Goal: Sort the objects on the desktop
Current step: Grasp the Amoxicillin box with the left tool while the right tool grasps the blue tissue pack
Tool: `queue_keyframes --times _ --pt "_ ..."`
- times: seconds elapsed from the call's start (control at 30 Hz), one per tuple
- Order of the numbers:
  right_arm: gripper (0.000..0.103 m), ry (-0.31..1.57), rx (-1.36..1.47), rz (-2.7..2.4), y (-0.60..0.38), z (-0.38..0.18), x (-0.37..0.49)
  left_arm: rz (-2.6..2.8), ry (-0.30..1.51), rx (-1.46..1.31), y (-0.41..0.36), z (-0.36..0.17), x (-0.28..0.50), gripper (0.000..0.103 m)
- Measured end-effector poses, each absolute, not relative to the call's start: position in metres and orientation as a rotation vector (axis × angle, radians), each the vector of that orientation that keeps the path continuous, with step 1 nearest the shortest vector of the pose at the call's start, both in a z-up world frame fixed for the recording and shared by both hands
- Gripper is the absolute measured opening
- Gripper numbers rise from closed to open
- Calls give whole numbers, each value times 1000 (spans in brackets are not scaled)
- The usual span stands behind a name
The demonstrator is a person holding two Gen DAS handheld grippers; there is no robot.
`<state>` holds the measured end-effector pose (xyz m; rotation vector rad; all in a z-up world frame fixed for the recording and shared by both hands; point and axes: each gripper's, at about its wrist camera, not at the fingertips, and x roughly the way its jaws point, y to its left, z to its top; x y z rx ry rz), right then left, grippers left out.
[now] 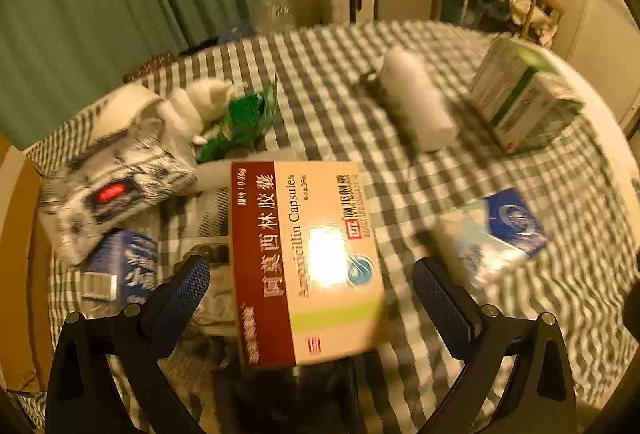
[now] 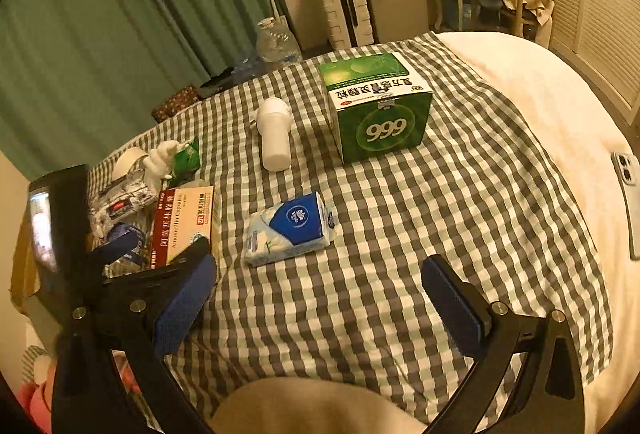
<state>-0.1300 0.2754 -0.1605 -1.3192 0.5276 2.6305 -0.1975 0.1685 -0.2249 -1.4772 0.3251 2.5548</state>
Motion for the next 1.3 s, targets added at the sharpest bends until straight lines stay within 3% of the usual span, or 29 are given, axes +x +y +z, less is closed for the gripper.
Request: queue_keyframes --times 0.07,0.13,0.33,0.7,0.73,0.77,0.83,1.0,1.3 --pt "103 510 -1351 2627 274 -164 -136 2538 350 -1525 168 -235 -206 102" --pt "103 497 -1387 2625 273 -169 -144 2514 340 -1569 162 -240 -213 81" --pt "103 471 -1520 2608 266 -186 -168 2509 205 -1553 130 -224 -215 81" --pt "103 208 -1758 2545 232 -225 -229 2592 82 -1450 71 -180 -197 81" --pt "101 193 -1789 2516 231 -231 -234 2593 76 -1454 67 -179 -195 81" --pt "87 183 -1819 2483 231 -238 -237 2598 63 -1460 59 -177 -194 81" --pt "74 179 -1840 2439 232 -245 -238 2602 54 -1457 69 -175 -194 81" --pt "73 273 -1798 2488 232 -227 -221 2620 60 -1429 68 -159 -182 81" --pt "73 240 -1668 2635 200 -142 -181 2673 21 -1240 50 -91 -153 81"
